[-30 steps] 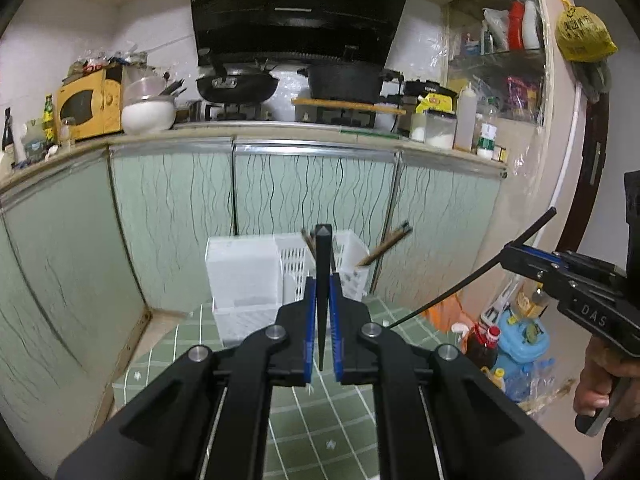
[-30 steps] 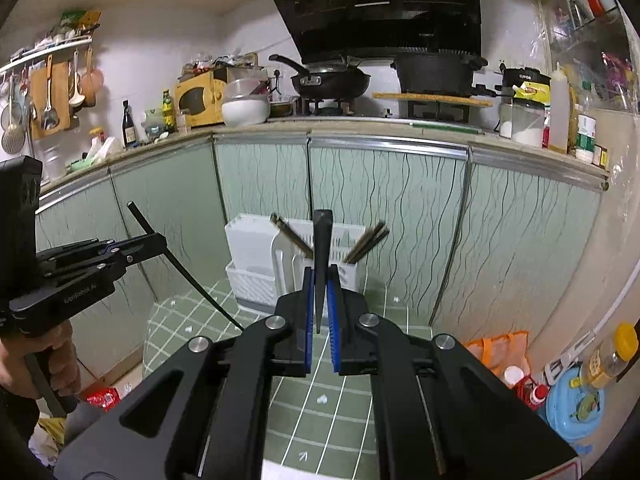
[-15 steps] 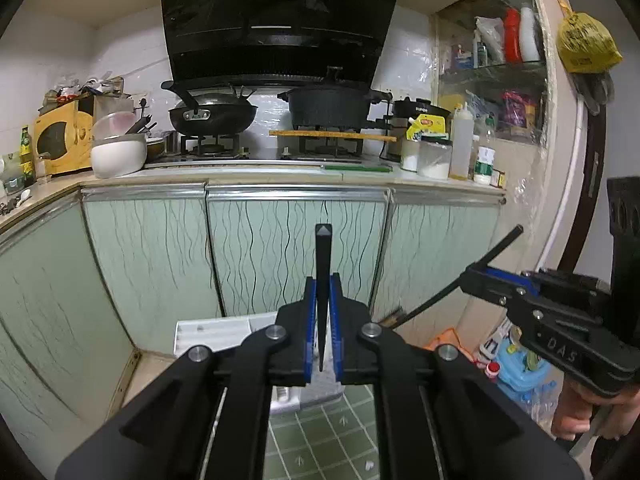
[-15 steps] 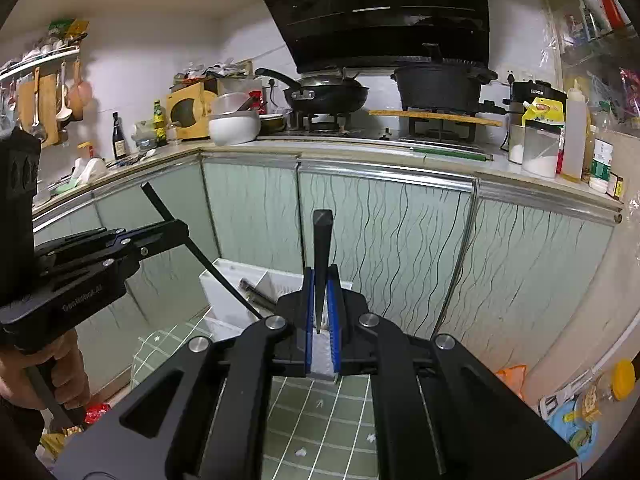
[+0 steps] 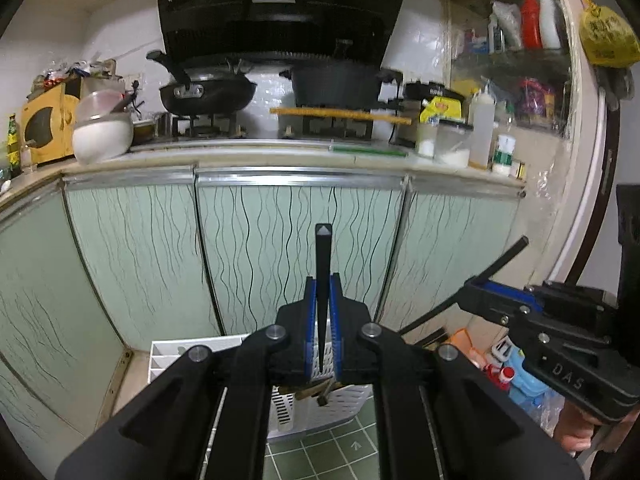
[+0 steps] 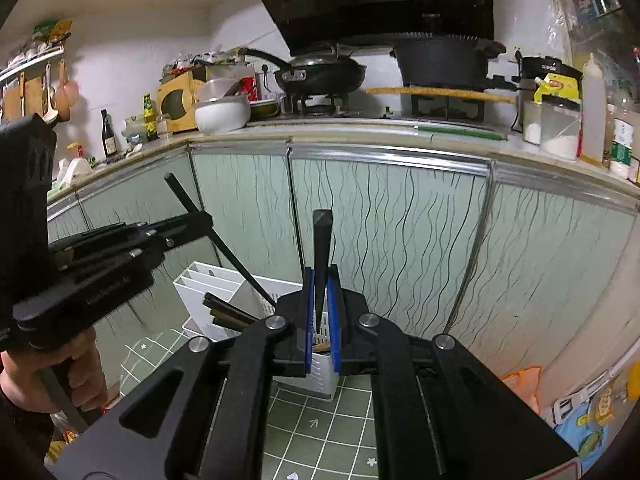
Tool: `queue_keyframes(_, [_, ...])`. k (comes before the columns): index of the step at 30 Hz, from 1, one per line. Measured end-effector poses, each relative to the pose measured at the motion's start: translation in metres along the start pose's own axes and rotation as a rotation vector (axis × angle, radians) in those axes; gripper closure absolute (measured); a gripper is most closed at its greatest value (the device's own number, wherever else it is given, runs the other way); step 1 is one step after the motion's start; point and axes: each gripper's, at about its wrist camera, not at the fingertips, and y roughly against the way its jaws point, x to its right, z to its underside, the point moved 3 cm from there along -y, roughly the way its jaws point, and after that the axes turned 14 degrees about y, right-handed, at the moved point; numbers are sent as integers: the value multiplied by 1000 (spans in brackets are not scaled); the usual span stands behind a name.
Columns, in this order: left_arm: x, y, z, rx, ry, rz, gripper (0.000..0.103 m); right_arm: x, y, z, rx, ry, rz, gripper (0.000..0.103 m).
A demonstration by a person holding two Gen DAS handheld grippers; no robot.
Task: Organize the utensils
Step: 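Lower both black chopsticks into the holder and open both tools, then withdraw both open tools up and away from the holder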
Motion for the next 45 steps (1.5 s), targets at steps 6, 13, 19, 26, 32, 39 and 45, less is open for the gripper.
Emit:
queue_keyframes(6, [-22,-1,17,26,7,-99,12,11,-13,17,4,-41,54,28])
queue_keyframes(13, [-36,25,28,48,-15,-121,5,11,8,29,21,-32,115,8])
queue_keyframes(19, [-43,51,44,32,-16,-141,5,-5,27,39,10,-9,133,8])
queue_keyframes(26, [-49,86,71,37,-4,-153,5,-35,50,55,6,43,134,8])
queue_keyframes(32, [-52,108,100,31,-23,-168,5,-55,69,76,4,50,138,8])
queue_keyframes(39, [-54,135,133,41,-36,-187,5,-77,86,106,-6,53,148,8])
queue_keyframes(45, [-62,152,157,54,-33,-214,5,-95,94,132,-22,66,162,8])
